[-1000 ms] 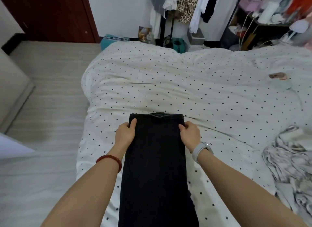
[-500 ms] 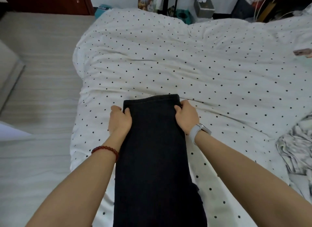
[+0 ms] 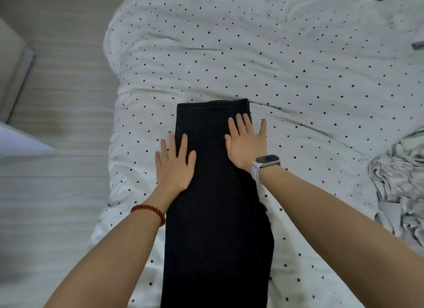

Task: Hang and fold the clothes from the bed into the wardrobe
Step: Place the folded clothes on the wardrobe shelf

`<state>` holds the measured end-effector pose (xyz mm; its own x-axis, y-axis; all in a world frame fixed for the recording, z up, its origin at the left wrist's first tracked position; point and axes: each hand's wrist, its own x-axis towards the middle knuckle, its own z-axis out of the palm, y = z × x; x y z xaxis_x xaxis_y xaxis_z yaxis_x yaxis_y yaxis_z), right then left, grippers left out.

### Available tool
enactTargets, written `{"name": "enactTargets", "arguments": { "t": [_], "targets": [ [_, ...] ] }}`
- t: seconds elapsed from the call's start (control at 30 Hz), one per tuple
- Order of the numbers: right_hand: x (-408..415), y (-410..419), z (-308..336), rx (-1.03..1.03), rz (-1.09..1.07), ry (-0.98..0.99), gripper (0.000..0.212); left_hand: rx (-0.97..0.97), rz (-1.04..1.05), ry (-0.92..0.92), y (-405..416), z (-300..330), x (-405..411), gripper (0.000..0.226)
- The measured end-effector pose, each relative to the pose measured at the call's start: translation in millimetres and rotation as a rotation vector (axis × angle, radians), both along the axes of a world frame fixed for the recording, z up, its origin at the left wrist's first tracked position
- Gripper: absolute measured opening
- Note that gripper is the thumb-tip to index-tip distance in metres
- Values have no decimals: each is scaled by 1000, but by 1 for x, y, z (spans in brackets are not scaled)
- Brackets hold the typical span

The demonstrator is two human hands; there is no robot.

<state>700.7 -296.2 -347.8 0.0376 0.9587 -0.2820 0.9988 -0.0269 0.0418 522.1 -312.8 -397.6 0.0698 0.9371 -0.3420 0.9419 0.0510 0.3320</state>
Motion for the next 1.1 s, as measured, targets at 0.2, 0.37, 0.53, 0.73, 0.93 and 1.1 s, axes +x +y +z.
{"name": "enactTargets", "arguments": {
  "t": [0.2,0.37,0.53,0.73,0.93,1.1],
  "targets": [
    [-16,-142,-24,139,73,0,59,-18,78,-75,-117,-9,-5,61],
    [-28,-266,-34,89,-146,195,60,-136,51,-93,-240,-22,-36,70],
    [-32,-347,-25,34,-553,817,59,-292,453,-649,-292,2,-41,55],
    [-32,-330,10,-53,-869,1082,49,-524,622,-760,-273,32,-51,51],
    [-40,-345,35,-29,-887,1127,40,-441,595,-809,-287,68,-59,45],
    [-46,-395,50,-77,-859,1118,41,-516,543,-779,-333,86,-78,44]
  ]
}}
